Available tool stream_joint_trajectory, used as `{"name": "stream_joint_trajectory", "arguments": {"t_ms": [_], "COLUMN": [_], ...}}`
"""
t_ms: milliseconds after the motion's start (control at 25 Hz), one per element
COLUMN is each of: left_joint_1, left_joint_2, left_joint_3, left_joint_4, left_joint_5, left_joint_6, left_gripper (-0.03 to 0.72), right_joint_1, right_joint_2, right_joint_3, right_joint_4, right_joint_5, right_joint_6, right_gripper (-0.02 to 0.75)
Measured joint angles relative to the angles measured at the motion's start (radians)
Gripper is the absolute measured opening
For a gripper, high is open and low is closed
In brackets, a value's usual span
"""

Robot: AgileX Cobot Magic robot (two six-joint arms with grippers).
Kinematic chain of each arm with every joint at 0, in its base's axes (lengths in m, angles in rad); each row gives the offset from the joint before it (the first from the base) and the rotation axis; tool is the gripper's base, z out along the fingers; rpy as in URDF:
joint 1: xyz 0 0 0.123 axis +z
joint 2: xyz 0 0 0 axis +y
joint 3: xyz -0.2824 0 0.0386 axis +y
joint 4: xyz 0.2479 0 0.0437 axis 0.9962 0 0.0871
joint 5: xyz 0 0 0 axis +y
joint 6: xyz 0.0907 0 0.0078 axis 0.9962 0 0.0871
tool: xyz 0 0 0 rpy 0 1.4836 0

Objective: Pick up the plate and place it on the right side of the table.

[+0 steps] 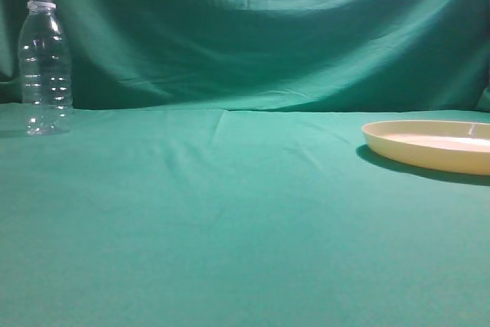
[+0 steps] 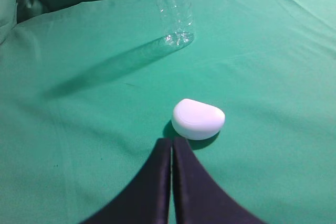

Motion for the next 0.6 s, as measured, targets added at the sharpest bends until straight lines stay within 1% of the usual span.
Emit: {"name": "stream_joint_trajectory", "arguments": {"t_ms": [120, 440, 600], "left_joint_1": [0.0, 0.0, 0.0], "left_joint_2": [0.0, 0.0, 0.0], "left_joint_3": [0.0, 0.0, 0.0], "left_joint_4": [0.0, 0.0, 0.0], "left_joint_5": [0.0, 0.0, 0.0], "left_joint_6": [0.0, 0.0, 0.0], "left_gripper": [0.0, 0.0, 0.0], "right_joint_1": [0.0, 0.0, 0.0], "right_joint_2": [0.0, 0.0, 0.0], "right_joint_3": [0.014, 0.017, 0.017], "right_joint_4": [0.0, 0.0, 0.0], "right_joint_5": [-0.018, 0.09, 0.089], "right_joint_6": [0.002, 0.004, 0.004], "right_gripper": [0.0, 0.0, 0.0]}}
